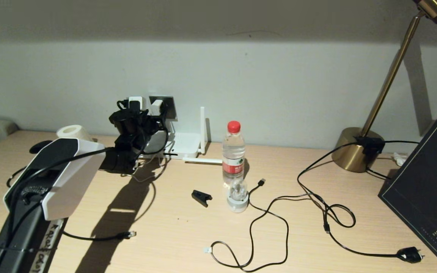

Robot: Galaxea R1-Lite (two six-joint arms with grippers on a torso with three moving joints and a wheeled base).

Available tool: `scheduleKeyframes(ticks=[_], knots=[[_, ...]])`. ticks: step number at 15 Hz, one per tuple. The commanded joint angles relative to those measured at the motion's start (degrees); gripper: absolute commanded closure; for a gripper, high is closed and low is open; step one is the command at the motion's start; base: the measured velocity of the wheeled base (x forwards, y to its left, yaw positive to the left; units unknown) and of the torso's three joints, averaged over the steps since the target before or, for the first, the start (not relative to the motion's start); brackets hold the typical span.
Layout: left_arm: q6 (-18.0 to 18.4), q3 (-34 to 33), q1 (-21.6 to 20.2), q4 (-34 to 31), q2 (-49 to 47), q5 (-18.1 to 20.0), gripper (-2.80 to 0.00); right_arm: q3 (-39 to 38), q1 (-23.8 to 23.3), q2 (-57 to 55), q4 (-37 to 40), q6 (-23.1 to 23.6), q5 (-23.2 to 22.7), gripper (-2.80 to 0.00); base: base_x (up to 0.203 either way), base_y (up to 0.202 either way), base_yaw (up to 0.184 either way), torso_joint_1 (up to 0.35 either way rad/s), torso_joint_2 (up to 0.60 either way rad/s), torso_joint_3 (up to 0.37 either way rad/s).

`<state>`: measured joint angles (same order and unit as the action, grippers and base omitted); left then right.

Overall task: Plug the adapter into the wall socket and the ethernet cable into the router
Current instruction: Plug plug into socket

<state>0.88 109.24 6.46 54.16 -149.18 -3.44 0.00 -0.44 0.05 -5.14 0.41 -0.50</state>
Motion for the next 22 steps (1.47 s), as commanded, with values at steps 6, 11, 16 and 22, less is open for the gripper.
scheduleKeyframes(ticks=[6,11,16,22], knots=[[0.0,-0.5,0.5,1.8,1.7,-0.1,-2.8,-2.0,0.0,0.0,0.0,0.0,0.0,0.0,0.0,0.0,0.0,0.0,0.0,0.0],[0.1,-10.2,2.7,6.2,6.3,0.0,-2.8,-2.0,0.0,0.0,0.0,0.0,0.0,0.0,0.0,0.0,0.0,0.0,0.0,0.0],[0.1,-13.5,3.7,8.4,8.3,0.2,-2.8,-2.0,0.0,0.0,0.0,0.0,0.0,0.0,0.0,0.0,0.0,0.0,0.0,0.0],[0.3,-18.2,3.7,10.1,11.3,0.1,-2.8,-2.0,0.0,0.0,0.0,0.0,0.0,0.0,0.0,0.0,0.0,0.0,0.0,0.0]])
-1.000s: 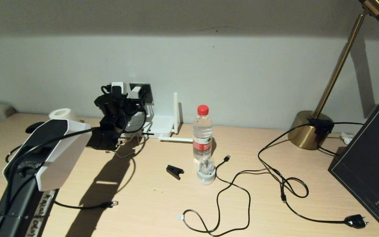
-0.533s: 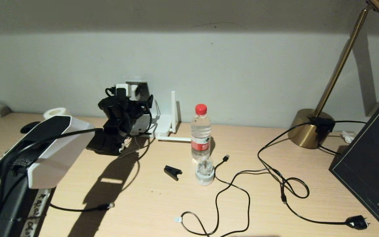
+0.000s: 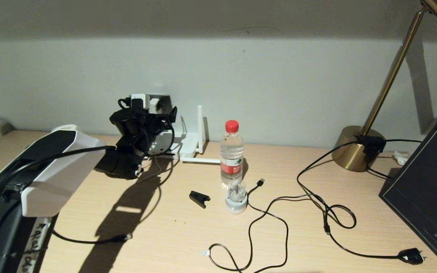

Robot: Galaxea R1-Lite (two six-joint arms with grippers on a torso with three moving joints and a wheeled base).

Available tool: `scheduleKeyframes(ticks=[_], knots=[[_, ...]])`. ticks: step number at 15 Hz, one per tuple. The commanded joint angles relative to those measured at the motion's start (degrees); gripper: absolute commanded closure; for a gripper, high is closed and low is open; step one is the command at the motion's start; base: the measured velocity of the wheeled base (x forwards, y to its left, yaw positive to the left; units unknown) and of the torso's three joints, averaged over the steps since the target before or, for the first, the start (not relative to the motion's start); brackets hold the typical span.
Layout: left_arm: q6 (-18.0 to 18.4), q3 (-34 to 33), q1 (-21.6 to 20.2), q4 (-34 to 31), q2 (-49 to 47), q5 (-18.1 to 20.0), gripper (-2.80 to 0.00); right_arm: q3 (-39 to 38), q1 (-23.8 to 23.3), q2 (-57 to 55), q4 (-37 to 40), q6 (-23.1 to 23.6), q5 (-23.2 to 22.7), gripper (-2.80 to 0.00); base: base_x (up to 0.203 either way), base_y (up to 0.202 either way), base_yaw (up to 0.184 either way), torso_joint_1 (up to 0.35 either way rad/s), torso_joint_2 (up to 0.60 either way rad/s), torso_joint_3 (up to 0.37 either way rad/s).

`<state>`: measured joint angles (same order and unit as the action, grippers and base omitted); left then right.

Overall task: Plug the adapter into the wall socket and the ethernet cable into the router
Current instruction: Plug plug into socket, then pick up cable

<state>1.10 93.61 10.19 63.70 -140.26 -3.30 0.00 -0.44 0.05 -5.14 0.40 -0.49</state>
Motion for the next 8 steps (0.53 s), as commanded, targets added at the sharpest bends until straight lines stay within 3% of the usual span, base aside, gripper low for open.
scheduleKeyframes(ticks=[1,8], knots=[[0.4,-5.6,0.0,0.9,4.3,0.0,-2.8,-2.0,0.0,0.0,0.0,0.0,0.0,0.0,0.0,0.0,0.0,0.0,0.0,0.0],[1.0,-31.1,-1.0,6.6,19.9,0.3,-2.8,-2.0,0.0,0.0,0.0,0.0,0.0,0.0,0.0,0.0,0.0,0.0,0.0,0.0]])
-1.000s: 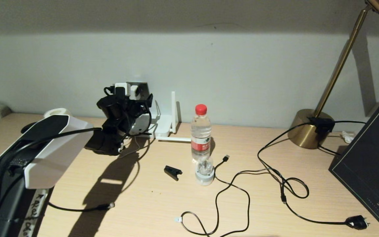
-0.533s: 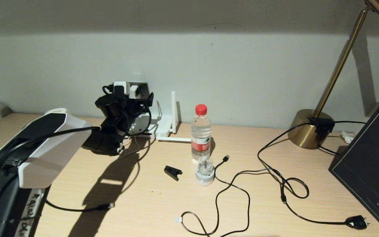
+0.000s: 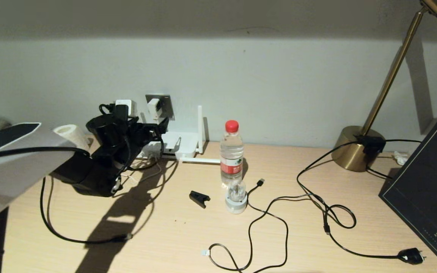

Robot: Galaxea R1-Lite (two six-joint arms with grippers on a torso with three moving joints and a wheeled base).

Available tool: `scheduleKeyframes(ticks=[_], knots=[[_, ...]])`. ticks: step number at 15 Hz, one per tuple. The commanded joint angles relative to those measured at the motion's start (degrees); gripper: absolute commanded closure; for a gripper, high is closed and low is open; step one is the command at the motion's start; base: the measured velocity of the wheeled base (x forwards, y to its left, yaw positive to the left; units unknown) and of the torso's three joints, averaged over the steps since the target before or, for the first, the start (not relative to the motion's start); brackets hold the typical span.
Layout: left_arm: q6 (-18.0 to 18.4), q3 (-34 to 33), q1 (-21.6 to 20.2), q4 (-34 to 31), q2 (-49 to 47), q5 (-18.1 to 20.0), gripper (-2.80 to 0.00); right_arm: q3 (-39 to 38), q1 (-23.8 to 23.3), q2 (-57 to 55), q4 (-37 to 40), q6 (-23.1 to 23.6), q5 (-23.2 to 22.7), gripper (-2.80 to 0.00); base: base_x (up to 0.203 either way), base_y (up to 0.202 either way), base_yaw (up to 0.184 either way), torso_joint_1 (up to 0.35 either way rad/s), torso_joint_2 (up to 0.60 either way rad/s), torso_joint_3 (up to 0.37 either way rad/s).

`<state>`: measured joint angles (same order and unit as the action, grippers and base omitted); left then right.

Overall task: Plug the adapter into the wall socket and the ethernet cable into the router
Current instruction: Pick up cable

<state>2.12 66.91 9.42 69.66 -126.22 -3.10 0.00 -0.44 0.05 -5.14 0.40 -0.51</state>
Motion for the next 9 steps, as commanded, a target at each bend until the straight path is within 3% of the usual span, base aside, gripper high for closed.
scheduleKeyframes(ticks=[1,4,7,9], knots=[[0.0,-6.6,-0.3,0.7,8.0,0.5,-2.8,-2.0,0.0,0.0,0.0,0.0,0.0,0.0,0.0,0.0,0.0,0.0,0.0,0.0],[0.1,-13.0,-0.4,0.7,15.4,1.2,-2.8,-2.0,0.0,0.0,0.0,0.0,0.0,0.0,0.0,0.0,0.0,0.0,0.0,0.0],[1.3,-27.8,-0.4,-0.3,23.5,4.1,-2.8,-2.0,0.0,0.0,0.0,0.0,0.0,0.0,0.0,0.0,0.0,0.0,0.0,0.0],[7.2,-36.1,-2.2,-6.2,32.1,10.3,-2.8,-2.0,0.0,0.0,0.0,0.0,0.0,0.0,0.0,0.0,0.0,0.0,0.0,0.0]])
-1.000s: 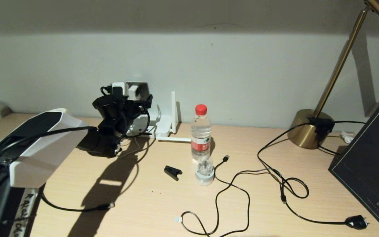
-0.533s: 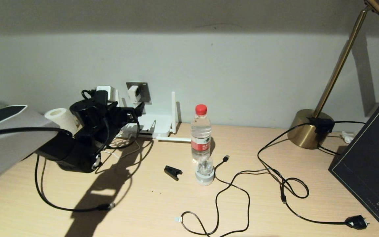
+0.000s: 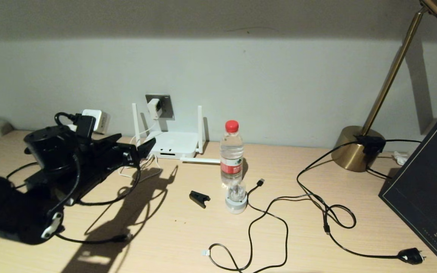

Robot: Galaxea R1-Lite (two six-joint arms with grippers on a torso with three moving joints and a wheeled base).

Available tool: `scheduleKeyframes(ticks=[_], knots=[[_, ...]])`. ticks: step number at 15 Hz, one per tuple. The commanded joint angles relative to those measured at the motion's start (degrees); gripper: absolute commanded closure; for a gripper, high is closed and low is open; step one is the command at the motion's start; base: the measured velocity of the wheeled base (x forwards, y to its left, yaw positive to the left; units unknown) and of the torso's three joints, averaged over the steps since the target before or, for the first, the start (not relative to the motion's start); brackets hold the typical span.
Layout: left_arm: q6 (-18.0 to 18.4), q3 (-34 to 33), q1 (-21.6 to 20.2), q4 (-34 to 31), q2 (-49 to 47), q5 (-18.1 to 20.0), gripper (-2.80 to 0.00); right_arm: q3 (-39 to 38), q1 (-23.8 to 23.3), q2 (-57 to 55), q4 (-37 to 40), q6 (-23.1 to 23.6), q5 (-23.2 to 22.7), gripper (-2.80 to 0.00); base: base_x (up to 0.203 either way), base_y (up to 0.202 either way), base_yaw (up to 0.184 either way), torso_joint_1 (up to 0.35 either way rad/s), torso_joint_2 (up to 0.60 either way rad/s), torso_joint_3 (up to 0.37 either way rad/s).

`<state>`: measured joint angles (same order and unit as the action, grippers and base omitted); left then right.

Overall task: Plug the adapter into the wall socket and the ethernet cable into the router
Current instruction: Pick up cable

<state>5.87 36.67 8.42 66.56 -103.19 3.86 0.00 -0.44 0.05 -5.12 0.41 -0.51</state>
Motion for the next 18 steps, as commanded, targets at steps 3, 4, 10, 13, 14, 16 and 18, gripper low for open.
scheduleKeyframes(ticks=[3,4,10,13,14,16,18], knots=[[28.1,-6.6,-8.8,-29.5,18.7,16.3,-2.8,-2.0,0.0,0.0,-0.1,0.0,0.0,0.0,0.0,0.0,0.0,0.0,0.0,0.0],[35.3,-4.6,-10.7,-39.9,20.9,20.0,-2.8,-2.0,0.0,0.0,-0.1,0.0,0.0,0.0,0.0,0.0,0.0,0.0,0.0,0.0],[77.4,11.7,-14.3,-95.0,22.6,25.5,-2.8,-2.0,0.0,0.0,-0.1,0.0,0.0,0.0,0.0,0.0,0.0,0.0,0.0,0.0],[88.8,17.0,-15.2,-101.5,14.1,24.3,-2.8,-2.0,0.0,0.0,-0.1,0.0,0.0,0.0,0.0,0.0,0.0,0.0,0.0,0.0],[89.8,17.4,-15.3,-103.4,13.0,22.5,-2.8,-2.0,0.0,0.0,-0.1,0.0,0.0,0.0,0.0,0.0,0.0,0.0,0.0,0.0],[91.5,18.6,-15.3,-103.9,10.6,21.5,-2.8,-2.0,0.0,0.0,-0.1,0.0,0.0,0.0,0.0,0.0,0.0,0.0,0.0,0.0],[91.5,19.1,-15.3,-104.0,8.3,21.2,-2.8,-2.0,0.0,0.0,-0.1,0.0,0.0,0.0,0.0,0.0,0.0,0.0,0.0,0.0]])
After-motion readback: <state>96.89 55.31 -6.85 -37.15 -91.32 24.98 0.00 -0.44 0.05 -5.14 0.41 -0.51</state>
